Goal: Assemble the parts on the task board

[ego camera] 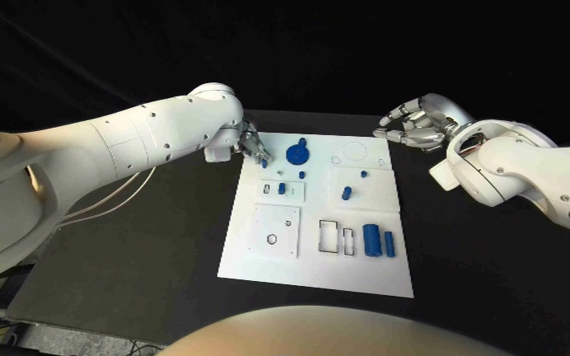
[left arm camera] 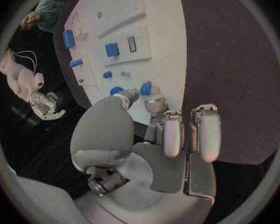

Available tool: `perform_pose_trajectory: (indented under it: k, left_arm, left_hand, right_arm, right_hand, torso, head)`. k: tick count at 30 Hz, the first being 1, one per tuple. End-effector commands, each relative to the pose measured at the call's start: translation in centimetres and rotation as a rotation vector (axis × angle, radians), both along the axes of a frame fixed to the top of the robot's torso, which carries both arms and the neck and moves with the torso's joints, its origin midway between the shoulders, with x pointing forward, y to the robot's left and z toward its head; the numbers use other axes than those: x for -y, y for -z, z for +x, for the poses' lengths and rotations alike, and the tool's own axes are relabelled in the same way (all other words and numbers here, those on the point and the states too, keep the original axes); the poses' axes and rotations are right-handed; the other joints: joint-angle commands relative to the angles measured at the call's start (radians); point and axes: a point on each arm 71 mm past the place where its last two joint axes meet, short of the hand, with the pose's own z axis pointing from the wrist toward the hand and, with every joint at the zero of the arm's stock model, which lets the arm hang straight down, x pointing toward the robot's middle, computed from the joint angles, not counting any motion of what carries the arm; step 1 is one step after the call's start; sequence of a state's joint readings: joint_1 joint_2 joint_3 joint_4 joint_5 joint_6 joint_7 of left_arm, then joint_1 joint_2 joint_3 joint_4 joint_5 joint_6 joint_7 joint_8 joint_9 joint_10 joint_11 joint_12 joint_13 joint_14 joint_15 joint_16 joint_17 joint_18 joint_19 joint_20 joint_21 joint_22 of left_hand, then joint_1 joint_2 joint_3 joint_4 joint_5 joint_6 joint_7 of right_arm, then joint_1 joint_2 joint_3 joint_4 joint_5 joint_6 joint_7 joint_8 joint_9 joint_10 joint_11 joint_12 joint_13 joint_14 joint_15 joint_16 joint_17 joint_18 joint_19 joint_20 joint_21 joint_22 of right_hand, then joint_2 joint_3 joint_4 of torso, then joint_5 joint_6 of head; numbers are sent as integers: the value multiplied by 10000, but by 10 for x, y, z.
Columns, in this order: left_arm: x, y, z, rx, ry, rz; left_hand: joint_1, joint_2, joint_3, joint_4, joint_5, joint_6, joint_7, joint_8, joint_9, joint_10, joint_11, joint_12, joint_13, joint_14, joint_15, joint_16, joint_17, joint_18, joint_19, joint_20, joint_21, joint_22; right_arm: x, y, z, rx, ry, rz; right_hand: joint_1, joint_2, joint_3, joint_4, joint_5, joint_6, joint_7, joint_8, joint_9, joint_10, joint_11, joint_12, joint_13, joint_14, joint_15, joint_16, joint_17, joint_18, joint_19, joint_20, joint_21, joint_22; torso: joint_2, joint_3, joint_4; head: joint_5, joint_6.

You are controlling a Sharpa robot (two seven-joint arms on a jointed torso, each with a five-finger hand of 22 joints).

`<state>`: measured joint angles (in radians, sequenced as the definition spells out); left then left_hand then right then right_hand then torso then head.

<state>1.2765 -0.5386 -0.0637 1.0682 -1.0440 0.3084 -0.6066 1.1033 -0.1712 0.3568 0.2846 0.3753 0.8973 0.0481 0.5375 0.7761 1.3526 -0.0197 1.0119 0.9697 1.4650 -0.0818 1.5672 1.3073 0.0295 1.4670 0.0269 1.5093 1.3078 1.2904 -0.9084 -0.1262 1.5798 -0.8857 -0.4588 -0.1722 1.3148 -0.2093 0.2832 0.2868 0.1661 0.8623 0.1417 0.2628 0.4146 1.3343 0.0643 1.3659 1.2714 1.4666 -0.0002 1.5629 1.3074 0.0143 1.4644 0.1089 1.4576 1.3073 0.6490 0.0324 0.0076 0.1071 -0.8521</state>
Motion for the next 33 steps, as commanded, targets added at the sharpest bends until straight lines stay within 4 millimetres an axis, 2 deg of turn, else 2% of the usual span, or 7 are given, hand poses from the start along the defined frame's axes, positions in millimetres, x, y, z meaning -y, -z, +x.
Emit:
perform_pose_trajectory:
  k: [1,4,6,7,9,23,33]
  left_arm:
    - [3,1,-1,-172,197,-140]
    - [3,1,-1,-179,177,-190]
    - [4,1,-1,-180,163,-231]
    - [4,1,-1,-172,153,-264]
    - [4,1,-1,-158,134,-308]
    - [2,0,-2,-47,-199,-824]
    - [-7,-7,-19,-154,-605,-1762]
  left_hand:
    - [203,46,72,-35,-39,88,-15,-63,-22,-50,-14,40,7,1058,8,36,2635,-114,592,62,-22,2248]
    - [459,144,181,-80,-95,135,-40,-65,-23,-41,-32,51,4,1058,-6,36,2635,-114,592,51,-26,2250]
    - [751,263,389,-119,-719,151,-55,-69,-15,-39,-51,56,-7,1058,-19,36,2635,-114,594,37,-29,2254]
    - [1115,368,804,-248,-1453,130,-79,-96,-15,-44,-66,55,-24,1058,-31,36,2635,-114,597,28,-31,2260]
    - [1288,377,1134,-343,-1540,127,-80,-100,-5,-38,-68,66,-29,1058,-29,36,2635,-111,590,27,-47,2257]
    - [1327,242,3554,-1638,-1461,-35,-19,445,624,71,-28,74,-143,1058,22,36,2635,-110,596,80,-75,2289]
    - [913,142,4137,-2027,-1100,-32,-35,792,924,145,-49,137,-123,1058,16,36,2635,-116,616,78,-59,2314]
  right_arm:
    - [-1,0,0,34,-113,-56]
    - [-1,0,0,34,-111,-56]
    - [-1,0,0,35,-108,-56]
    - [-1,0,0,36,-108,-56]
    - [-1,0,0,37,-107,-56]
    - [0,0,0,20,-90,-69]
    - [2,0,0,0,-39,-89]
  right_hand:
    - [-89,30,17,-18,18,-68,11,60,9,-73,-8,-37,-4,948,-53,-61,2280,159,382,-59,-30,2091]
    - [-89,30,17,-18,18,-68,11,60,9,-73,-8,-37,-4,948,-53,-61,2280,159,382,-59,-30,2091]
    - [-87,34,25,-23,41,-67,9,64,17,-70,-9,-36,-2,948,-54,-62,2279,159,383,-61,-30,2091]
    - [-87,34,25,-23,41,-67,9,64,17,-70,-9,-36,-2,948,-54,-62,2279,159,383,-61,-30,2091]
    - [-87,34,25,-23,41,-67,9,64,17,-70,-9,-36,-2,948,-54,-62,2279,159,383,-61,-30,2091]
    - [-88,36,31,-26,62,-67,8,69,25,-65,-11,-33,2,947,-56,-63,2277,160,382,-62,-34,2090]
    - [-88,36,31,-26,62,-67,8,69,25,-65,-11,-33,2,947,-56,-63,2277,160,382,-62,-34,2090]
  torso:
    - [1,-1,4]
    - [0,-2,-2]
    - [1,-2,-2]
    - [2,-1,-1]
    - [2,-3,-1]
    - [-10,-4,2]
    - [-16,-2,30]
  head:
    - [0,-6]
    - [1,-11]
    - [1,-14]
    - [-1,-15]
    - [1,-17]
    - [13,-56]
    - [24,-89]
